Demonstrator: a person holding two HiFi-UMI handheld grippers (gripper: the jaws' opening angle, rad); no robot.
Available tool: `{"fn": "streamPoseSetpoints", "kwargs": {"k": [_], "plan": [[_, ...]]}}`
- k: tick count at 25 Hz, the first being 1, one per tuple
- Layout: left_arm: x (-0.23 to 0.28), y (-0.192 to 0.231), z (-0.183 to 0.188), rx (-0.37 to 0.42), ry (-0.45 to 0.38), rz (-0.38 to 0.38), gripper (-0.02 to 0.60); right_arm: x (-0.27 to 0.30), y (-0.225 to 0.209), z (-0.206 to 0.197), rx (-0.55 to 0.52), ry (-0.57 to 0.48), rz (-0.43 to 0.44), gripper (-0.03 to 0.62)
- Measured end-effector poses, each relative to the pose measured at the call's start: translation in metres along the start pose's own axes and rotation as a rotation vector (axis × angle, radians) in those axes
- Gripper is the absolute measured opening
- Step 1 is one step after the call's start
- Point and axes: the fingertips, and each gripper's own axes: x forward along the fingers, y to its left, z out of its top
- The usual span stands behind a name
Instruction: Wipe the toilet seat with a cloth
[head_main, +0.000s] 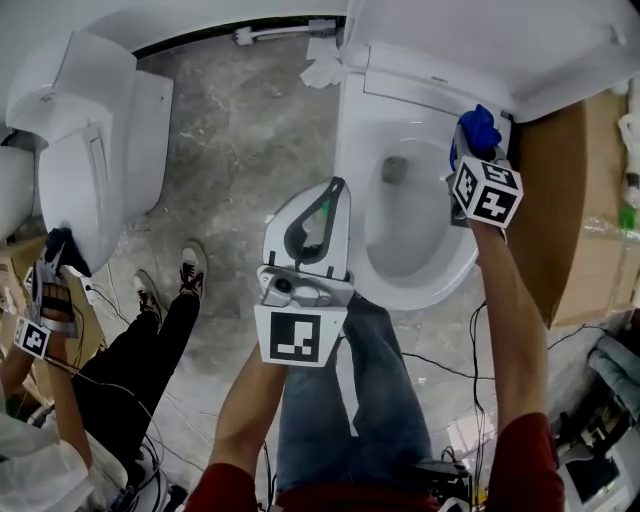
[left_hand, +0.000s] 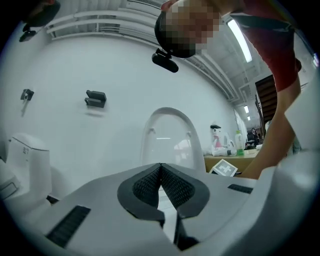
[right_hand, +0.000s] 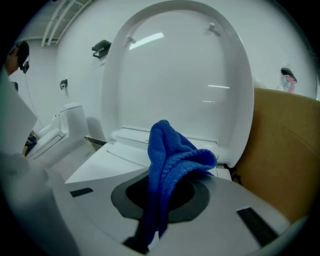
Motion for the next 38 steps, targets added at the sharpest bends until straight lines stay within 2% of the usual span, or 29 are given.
{"fn": "streamPoseSetpoints", "kwargs": {"k": [4,10,16,21,29,34,38], "plan": [[-0.003,0.017,-0.008,-0.045,0.012,0.051,0.016,0.022,-0.009,-0.014,-0.022,0.090,-0.051,0.054],[-0.013,0.042,-0.016,-0.063,0.019,0.096,0.017,0.037,0.016,-0.010,-0.032,0.080,-0.068,0.054],[-0.023,0.057,-0.018,-0.082,0.020,0.126,0.016,0.050,0.083,0.004,-0.118,0.063,0.036,0.054],[-0.033,0.069,-0.017,-0.070,0.026,0.146,0.016,0.057,0.151,0.014,-0.269,0.077,0.162,0.054],[-0.048,0.079,-0.023,-0.074,0.036,0.176,0.016,0.051,0.216,0.008,-0.688,0.103,0.303,0.054],[-0.058,0.077,-0.025,-0.077,0.054,0.180,0.015,0.029,0.235,-0.012,-0.767,0.085,0.358,0.054],[-0.064,0.077,-0.024,-0.080,0.046,0.196,0.016,0.006,0.246,-0.035,-0.790,0.087,0.408,0.054]]}}
